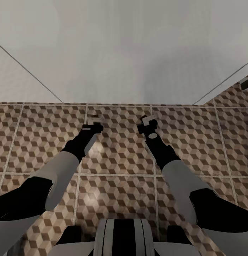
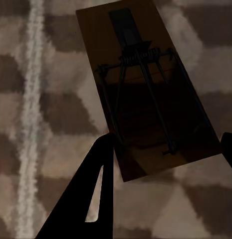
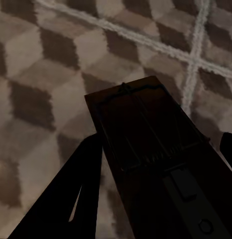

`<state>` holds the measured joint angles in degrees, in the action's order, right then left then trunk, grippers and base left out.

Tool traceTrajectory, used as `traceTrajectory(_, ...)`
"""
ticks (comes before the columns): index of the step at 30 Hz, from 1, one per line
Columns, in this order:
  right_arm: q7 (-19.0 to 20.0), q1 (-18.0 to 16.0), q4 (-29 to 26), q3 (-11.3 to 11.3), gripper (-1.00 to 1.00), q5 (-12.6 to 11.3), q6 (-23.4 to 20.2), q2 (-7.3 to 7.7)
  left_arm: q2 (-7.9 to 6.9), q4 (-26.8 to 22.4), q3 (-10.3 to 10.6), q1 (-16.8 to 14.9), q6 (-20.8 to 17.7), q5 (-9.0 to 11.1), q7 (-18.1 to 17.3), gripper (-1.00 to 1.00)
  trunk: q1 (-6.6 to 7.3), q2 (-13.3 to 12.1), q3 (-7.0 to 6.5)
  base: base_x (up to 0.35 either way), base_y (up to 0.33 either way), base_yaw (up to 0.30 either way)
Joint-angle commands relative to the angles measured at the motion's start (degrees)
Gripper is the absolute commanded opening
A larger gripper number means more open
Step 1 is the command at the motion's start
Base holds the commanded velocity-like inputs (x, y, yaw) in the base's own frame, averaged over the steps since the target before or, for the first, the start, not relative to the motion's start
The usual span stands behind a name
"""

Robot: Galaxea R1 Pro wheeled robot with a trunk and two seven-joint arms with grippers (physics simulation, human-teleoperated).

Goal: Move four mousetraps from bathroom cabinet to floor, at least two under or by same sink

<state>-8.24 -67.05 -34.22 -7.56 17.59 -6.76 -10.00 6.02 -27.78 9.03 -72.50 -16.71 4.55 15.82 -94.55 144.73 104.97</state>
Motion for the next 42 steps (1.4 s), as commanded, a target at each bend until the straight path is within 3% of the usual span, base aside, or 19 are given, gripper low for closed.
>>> traceTrajectory(1, -0.4, 0.0, -0.1, -0.2, -1.0, 0.6, -0.5, 0.0, -0.05, -0.1, 0.5, 0.0, -0.3, 0.4, 0.5, -1.0, -0.02, 0.0, 0.03, 0.227, 0.0, 0.0)
traceTrajectory(11, -0.4, 0.0, -0.1, -0.2, -1.0, 0.6, -0.4, 0.0, -0.04, 0.0, 0.5, 0.2, -0.2, 0.4, 0.5, -1.0, -0.02, 0.0, 0.03, 0.206, 0.0, 0.0)
traceTrajectory(42, -0.6, 0.0, -0.3, -0.2, -1.0, 0.5, -0.2, 0.0, 0.04, -0.1, 0.5, 0.9, -0.1, 0.4, 0.6, -1.0, -0.02, 0.0, 0.03, 0.005, 0.0, 0.0)
